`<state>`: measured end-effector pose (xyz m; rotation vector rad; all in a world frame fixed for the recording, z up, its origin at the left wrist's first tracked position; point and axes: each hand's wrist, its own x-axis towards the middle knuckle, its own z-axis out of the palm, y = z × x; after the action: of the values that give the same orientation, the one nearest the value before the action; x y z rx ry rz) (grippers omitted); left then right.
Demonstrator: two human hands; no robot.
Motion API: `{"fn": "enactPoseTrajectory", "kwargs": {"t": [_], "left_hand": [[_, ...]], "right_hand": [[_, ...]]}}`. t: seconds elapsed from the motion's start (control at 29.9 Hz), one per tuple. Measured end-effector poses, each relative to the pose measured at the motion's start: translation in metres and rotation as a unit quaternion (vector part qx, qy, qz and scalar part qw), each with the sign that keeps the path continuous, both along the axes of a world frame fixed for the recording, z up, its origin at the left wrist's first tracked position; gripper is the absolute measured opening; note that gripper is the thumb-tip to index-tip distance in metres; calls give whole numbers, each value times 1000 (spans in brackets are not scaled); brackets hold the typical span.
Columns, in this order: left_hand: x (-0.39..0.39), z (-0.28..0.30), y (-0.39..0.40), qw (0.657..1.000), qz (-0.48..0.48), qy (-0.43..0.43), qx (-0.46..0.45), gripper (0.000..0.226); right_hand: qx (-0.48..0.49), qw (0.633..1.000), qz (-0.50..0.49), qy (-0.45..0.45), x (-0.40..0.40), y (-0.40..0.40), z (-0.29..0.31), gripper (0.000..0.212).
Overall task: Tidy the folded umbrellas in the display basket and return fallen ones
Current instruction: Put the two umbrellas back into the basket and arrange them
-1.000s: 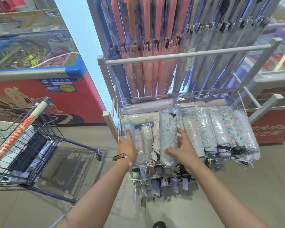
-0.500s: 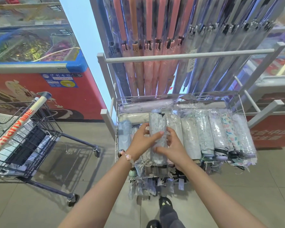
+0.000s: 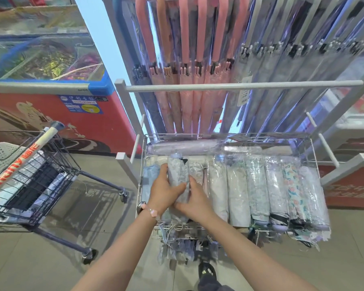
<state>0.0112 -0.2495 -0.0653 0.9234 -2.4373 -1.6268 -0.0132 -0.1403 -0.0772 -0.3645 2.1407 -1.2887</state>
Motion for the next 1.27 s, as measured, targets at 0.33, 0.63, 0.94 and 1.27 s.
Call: {"fn": "enactPoseTrajectory", "kwargs": {"t": [0.33, 0.63, 0.94, 1.27], "left_hand": [[-11, -18, 5, 976, -24, -117, -183, 63], [-17, -34, -15, 970, -82, -146, -176, 80], [-11, -34, -32, 968, -176, -157, -86, 100], [-10, -43, -39, 965, -193, -128, -120, 91]], "right_hand": [[45, 999, -19, -12, 3, -14, -22, 64], [99, 991, 9, 94, 4, -37, -51, 69], [121, 990, -18, 63, 6, -47, -52, 78], [90, 994, -27, 49, 9, -55, -55, 59]]}}
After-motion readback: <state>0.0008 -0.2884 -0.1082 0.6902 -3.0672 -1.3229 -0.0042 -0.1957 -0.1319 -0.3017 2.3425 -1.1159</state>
